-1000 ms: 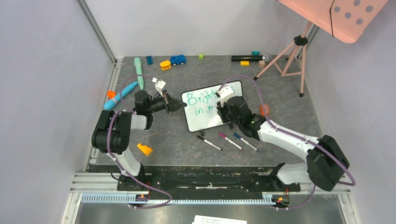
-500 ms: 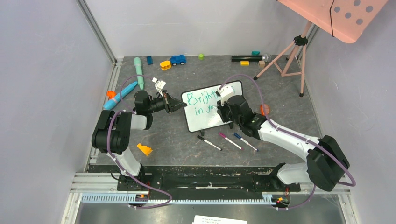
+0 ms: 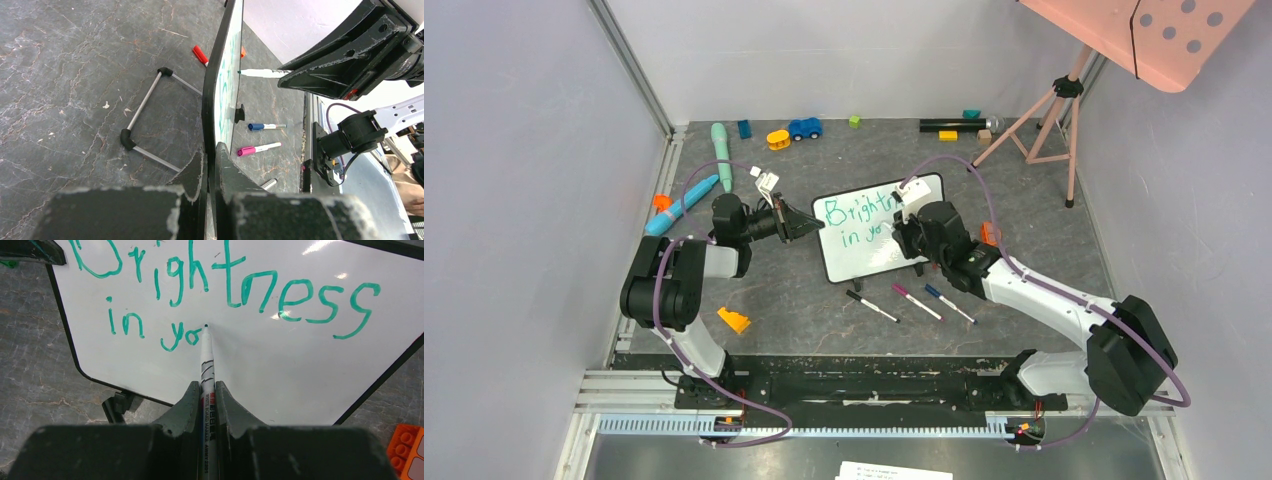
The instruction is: Write a sentence on the whiteboard
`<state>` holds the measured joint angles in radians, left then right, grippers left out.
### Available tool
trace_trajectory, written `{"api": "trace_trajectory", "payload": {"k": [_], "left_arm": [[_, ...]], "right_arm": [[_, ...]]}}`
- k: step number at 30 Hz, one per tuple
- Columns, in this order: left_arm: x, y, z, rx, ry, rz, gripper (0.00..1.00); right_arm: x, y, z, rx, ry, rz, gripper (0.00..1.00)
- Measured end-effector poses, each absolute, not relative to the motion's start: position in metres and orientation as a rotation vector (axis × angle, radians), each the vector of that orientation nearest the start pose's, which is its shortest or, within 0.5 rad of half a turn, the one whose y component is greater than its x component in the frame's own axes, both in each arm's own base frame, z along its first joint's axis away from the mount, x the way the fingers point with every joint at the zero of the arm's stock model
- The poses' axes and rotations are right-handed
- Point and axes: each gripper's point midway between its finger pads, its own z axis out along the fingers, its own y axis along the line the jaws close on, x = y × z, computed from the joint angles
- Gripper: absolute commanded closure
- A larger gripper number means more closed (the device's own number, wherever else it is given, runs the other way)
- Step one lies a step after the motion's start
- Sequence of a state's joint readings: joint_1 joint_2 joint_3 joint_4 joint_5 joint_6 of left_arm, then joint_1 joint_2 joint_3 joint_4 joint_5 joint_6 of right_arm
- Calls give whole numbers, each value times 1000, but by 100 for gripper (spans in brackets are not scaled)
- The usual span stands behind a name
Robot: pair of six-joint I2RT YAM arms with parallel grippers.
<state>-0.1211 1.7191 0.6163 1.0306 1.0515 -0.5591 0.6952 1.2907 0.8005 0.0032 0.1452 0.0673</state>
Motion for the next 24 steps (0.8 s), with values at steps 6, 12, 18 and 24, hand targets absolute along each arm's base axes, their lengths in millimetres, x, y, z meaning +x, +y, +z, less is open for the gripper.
{"api": "trace_trajectory", "payload": {"k": [6,12,18,24], "left_arm": [[340,-206,138,489,1725,-1353,98],[340,-206,138,489,1725,-1353,98],[340,-206,138,489,1725,-1353,98],[340,-206,137,486,1728,-1353,98]], "right_arm": [[314,235,151,-560,1995,335,100],[314,232,149,-555,2001,324,100],[317,228,145,-543,2012,300,100],[317,228,143,-543,2015,300,100]]}}
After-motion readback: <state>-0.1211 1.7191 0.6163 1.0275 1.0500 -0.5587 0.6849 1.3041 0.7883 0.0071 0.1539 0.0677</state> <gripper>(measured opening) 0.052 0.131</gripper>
